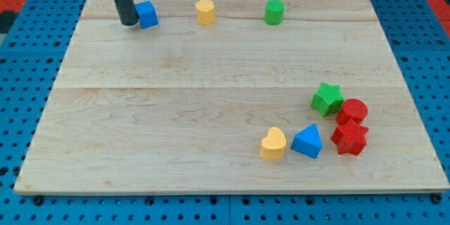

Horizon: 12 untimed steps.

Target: Push the green star towards the yellow hexagon

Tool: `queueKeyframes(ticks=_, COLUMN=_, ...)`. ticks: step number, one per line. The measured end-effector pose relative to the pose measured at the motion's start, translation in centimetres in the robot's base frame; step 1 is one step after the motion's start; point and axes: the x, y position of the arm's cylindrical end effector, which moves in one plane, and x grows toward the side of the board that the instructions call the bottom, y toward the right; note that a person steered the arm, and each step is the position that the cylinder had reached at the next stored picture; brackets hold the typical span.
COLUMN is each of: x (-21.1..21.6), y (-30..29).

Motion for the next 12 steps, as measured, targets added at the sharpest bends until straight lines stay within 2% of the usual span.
queueKeyframes(ticks=1, x=4.9, y=0.7)
queueKeyframes(ticks=2, x=14.1, y=5.3)
queueKeyframes(ticks=3, x=15.0, y=16.5)
queueKeyframes(ticks=4, x=13.5, y=28.4)
queueKeyframes(ticks=5, x=15.2, y=38.2)
queueKeyframes(ticks=6, x=21.5, y=42.4)
queueKeyframes(ticks=7, x=23.4, y=41.4)
queueKeyframes(ticks=9, x=14.2, y=29.0)
queueKeyframes(ticks=10, x=11.7, y=24.2)
queueKeyframes(ticks=12, x=15.3, y=23.7)
